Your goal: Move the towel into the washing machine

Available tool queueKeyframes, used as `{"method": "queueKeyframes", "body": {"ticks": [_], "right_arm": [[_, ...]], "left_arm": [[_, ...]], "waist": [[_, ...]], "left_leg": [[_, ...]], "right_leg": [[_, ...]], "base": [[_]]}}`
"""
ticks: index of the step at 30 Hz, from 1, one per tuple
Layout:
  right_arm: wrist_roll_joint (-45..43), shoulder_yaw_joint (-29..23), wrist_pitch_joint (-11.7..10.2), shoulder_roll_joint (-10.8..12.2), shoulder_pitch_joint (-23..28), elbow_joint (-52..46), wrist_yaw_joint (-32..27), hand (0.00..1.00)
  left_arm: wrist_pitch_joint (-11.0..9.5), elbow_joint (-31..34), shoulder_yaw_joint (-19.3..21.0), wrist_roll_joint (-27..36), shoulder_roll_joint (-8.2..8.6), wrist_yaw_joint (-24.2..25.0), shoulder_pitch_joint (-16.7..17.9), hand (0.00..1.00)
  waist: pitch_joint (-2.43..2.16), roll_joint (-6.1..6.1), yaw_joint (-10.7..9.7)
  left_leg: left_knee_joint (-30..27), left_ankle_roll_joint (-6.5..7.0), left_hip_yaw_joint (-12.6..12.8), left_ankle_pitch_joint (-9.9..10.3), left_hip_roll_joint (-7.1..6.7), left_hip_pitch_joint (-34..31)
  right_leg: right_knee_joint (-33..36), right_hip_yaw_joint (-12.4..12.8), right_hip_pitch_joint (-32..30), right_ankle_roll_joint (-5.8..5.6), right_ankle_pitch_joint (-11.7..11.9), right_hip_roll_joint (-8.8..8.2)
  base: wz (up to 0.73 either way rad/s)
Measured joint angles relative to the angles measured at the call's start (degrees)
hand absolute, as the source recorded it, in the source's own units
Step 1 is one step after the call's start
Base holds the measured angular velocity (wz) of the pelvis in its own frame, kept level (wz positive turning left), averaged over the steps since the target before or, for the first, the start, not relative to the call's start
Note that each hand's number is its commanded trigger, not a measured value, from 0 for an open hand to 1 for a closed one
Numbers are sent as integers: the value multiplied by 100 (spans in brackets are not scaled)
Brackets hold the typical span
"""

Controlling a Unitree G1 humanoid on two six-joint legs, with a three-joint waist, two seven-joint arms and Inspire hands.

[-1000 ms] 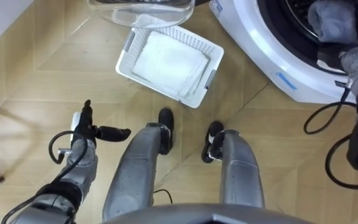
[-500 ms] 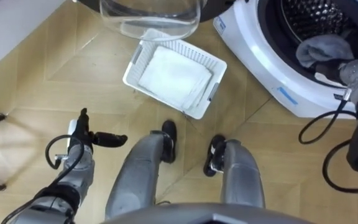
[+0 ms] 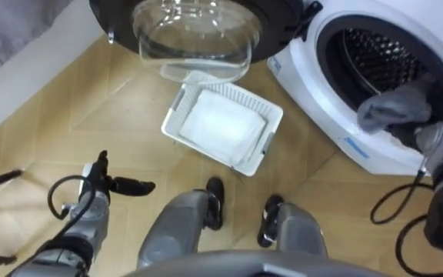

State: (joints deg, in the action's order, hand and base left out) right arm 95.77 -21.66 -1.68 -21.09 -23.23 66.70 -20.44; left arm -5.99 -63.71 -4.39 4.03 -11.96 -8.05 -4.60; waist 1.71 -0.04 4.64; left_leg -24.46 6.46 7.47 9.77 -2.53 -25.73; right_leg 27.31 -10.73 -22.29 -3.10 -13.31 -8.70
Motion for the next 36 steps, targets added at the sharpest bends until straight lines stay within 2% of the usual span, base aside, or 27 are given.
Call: {"method": "queueKeyframes", "body": {"ticks": [3, 4, 6, 7, 8, 12, 13, 18, 19, 20, 23, 26, 30, 32, 33, 36], "right_arm": [[-190, 16, -25, 71, 437, 4, 286, 0], [-264, 17, -34, 117, 618, -4, 424, 0], [-356, 53, -128, 217, 985, -19, 703, 0], [-451, 62, -250, 310, 1183, -20, 869, 0], [-680, 118, -313, 361, 1434, -21, 991, 0], [-1667, 455, -385, 407, 2123, 88, 1374, 0], [-2211, 649, -442, 455, 2311, 85, 1462, 0], [-4365, 1323, -439, 695, 2595, 231, 1703, 0], [-4841, 1472, -438, 744, 2604, 233, 1789, 0], [-5236, 1621, -435, 763, 2618, 254, 1865, 0], [-6209, 1728, -366, 792, 2567, 469, 2015, 0], [-6974, 1942, -305, 795, 2565, 563, 2186, 0], [-7508, 2047, -237, 814, 2562, 751, 2407, 0], [-7838, 2047, -204, 849, 2593, 760, 2524, 0], [-7954, 2046, -192, 873, 2614, 761, 2569, 0], [-8098, 2045, -189, 932, 2637, 794, 2632, 0]], "left_arm": [[68, 0, 64, -139, -16, 99, 145, 0], [80, 0, 97, -139, -14, 157, 203, 0], [92, -2, 160, -139, -13, 215, 336, 0], [98, -4, 212, -143, -13, 223, 453, 0], [101, -4, 250, -184, -13, 243, 558, 0], [93, 13, 536, -246, -15, 316, 919, 0], [93, 15, 552, -248, -13, 320, 973, 0], [59, 14, 541, -261, 35, 392, 1058, 0], [46, 16, 541, -250, 30, 394, 1050, 0], [34, 6, 539, -245, 32, 414, 1055, 0], [25, 3, 542, -246, 33, 524, 1172, 0], [32, -46, 648, -246, 44, 612, 1252, 0], [37, -57, 665, -247, 60, 613, 1384, 0], [70, -57, 671, -246, 62, 644, 1448, 0], [73, -57, 698, -247, 74, 654, 1438, 0], [92, -71, 819, -245, 120, 710, 1440, 0]], "waist": [[-31, 5, -27], [-55, 0, -42], [-65, -6, -92], [-103, -28, -132], [-137, -50, -166], [-180, -110, -330], [-198, -123, -371], [-183, -127, -458], [-174, -124, -459], [-146, -111, -459], [-141, -91, -447], [-139, -94, -421], [-113, -141, -405], [-85, -166, -413], [-102, -181, -404], [-94, -180, -404]], "left_leg": [[296, -14, -12, -17, -26, 454], [380, -16, -10, -17, -22, 577], [512, -32, -17, -26, -13, 778], [619, -44, -13, -33, -12, 910], [712, -57, -7, -41, -10, 1037], [935, -104, -8, -21, 6, 1415], [1000, -120, -4, -22, 14, 1482], [1089, -184, 26, -26, 67, 1688], [1101, -196, 23, -20, 82, 1741], [1127, -209, 15, -19, 87, 1832], [1193, -241, 9, 3, 95, 2003], [1201, -256, 19, 2, 115, 2058], [1292, -276, 26, -6, 114, 2210], [1344, -295, 31, 6, 118, 2349], [1348, -303, 31, 12, 119, 2356], [1354, -312, 32, 17, 125, 2401]], "right_leg": [[-359, -35, 471, -38, 58, 29], [-485, -22, 615, -47, 85, 59], [-733, -52, 861, -48, 151, 100], [-875, -51, 1012, -50, 186, 123], [-1023, -36, 1152, -55, 224, 149], [-1393, -62, 1591, -51, 302, 220], [-1473, -57, 1657, -43, 329, 240], [-1575, 4, 1842, -7, 372, 312], [-1578, -5, 1891, -4, 374, 323], [-1595, -34, 1944, -3, 374, 326], [-1689, -54, 2125, 11, 382, 349], [-1682, -47, 2154, 11, 382, 371], [-1774, -38, 2304, 11, 383, 387], [-1830, -36, 2437, 12, 383, 400], [-1863, -36, 2457, 15, 385, 407], [-1867, -32, 2502, 17, 386, 418]], "base": [[-2], [-5], [-4], [-8], [-7], [-4], [-13], [-9], [0], [0], [0], [-1], [-1], [-4], [0], [0]]}}
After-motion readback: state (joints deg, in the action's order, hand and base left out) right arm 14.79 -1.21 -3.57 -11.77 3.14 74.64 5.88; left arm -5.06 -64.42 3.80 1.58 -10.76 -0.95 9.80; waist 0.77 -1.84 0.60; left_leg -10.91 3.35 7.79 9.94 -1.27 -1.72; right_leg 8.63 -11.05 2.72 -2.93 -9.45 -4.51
